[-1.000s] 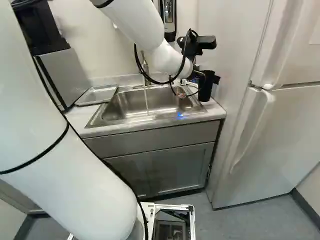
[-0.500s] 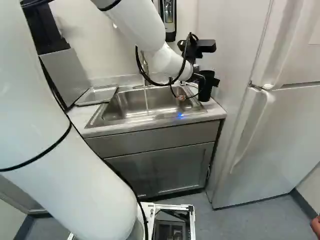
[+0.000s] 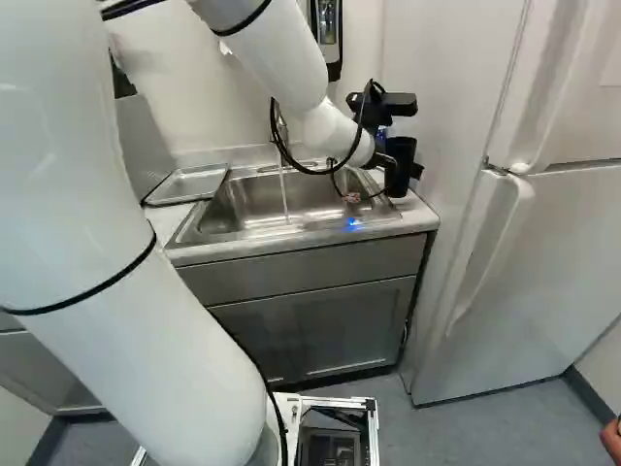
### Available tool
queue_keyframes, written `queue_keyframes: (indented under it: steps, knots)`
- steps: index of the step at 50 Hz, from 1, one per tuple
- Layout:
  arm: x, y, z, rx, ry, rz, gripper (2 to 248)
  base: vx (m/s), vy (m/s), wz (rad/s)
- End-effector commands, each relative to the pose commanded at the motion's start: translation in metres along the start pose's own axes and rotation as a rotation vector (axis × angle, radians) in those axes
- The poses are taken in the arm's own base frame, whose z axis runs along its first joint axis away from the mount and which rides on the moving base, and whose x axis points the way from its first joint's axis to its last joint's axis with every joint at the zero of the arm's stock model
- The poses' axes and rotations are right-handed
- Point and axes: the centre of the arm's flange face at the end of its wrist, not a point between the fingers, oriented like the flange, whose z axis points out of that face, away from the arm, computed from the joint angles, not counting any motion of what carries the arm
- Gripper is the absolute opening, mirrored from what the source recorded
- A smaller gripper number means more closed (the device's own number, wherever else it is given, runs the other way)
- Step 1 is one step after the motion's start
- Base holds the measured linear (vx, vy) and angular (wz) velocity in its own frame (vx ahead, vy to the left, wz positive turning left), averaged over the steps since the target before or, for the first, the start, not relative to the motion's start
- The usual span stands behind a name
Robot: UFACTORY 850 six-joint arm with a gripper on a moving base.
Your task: Rinse the cup and place it in the tray
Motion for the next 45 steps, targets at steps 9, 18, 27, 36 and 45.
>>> queue_keyframes:
  steps: [9,18,27,36,45]
  knots:
    - [0.0001,-0.0001,0.0002,0.000,0.000,0.000,247,0.000,0.000,0.000]
    - [0.0001,-0.0001,0.0002,0.000,0.000,0.000,247,0.000,0.000,0.000]
    - [0.0001,-0.0001,0.0002,0.000,0.000,0.000,247,0.000,0.000,0.000]
    - [0.0001,-0.0001,0.0002,0.000,0.000,0.000,247,0.000,0.000,0.000]
    - [0.0001,-0.0001,0.0002,0.000,0.000,0.000,230,0.000,0.000,0.000]
